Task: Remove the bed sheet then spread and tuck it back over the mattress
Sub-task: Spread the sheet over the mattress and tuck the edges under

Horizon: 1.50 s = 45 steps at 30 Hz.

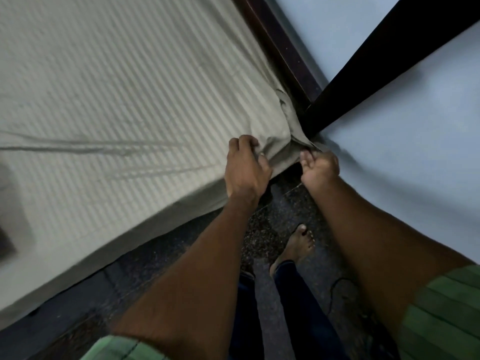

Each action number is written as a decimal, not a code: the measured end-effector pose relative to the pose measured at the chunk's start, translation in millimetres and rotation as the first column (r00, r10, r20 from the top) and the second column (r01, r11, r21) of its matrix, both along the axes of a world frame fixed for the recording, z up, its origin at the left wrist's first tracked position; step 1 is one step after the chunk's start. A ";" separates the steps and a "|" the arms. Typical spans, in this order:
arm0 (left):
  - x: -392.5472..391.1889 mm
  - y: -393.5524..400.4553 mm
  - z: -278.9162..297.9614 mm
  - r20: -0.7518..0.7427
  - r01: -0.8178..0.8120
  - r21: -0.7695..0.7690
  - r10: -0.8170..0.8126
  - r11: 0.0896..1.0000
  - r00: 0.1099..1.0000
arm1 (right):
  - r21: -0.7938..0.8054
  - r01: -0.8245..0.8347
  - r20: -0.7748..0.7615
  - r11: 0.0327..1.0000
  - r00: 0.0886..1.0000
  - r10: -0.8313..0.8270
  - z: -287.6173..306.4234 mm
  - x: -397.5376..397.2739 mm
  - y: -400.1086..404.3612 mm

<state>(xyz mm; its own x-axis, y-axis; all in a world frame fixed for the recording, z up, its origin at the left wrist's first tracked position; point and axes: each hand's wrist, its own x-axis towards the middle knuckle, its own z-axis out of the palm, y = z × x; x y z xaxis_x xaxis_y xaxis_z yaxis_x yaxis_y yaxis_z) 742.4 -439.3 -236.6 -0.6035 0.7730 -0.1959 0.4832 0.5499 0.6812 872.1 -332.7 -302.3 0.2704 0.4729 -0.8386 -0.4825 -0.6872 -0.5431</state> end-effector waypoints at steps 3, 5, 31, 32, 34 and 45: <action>14.0 -11.9 -4.7 0.020 0.015 0.017 -0.015 1.000 1.000 | -0.031 -0.150 -0.086 0.988 0.985 0.147 7.7 -6.6 -5.6; 22.9 -21.4 -17.6 0.109 -0.003 -0.057 0.009 0.998 0.994 | -0.099 -0.353 -0.003 0.931 0.935 0.354 11.5 -7.8 -19.3; 6.3 -37.9 -62.9 0.846 -0.649 -0.530 0.387 0.545 -0.367 | -0.027 -0.670 0.441 0.742 0.658 0.611 -62.3 -75.4 -42.1; 7.3 -41.7 -64.4 0.846 -0.641 -0.530 0.394 0.556 -0.358 | -0.078 -0.718 0.351 0.691 0.629 0.693 -72.3 -72.1 -38.3; 7.9 -43.6 -68.9 0.851 -0.611 -0.523 0.404 0.595 -0.334 | -0.102 -0.740 0.309 0.665 0.612 0.728 -88.5 -61.6 -27.3; 31.7 -1.7 -52.3 0.930 -0.490 -0.362 0.344 0.793 -0.130 | 0.062 -0.752 0.856 0.656 0.378 0.352 -68.2 -22.5 -45.7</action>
<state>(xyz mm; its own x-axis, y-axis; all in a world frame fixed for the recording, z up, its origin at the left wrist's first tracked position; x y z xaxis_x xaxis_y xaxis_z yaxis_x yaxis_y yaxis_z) 774.1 -441.0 -288.9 -0.1312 0.5035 -0.8540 -0.9195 0.2603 0.2947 849.6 -378.3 -370.5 0.1999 0.9651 -0.1690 0.6279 -0.2586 -0.7341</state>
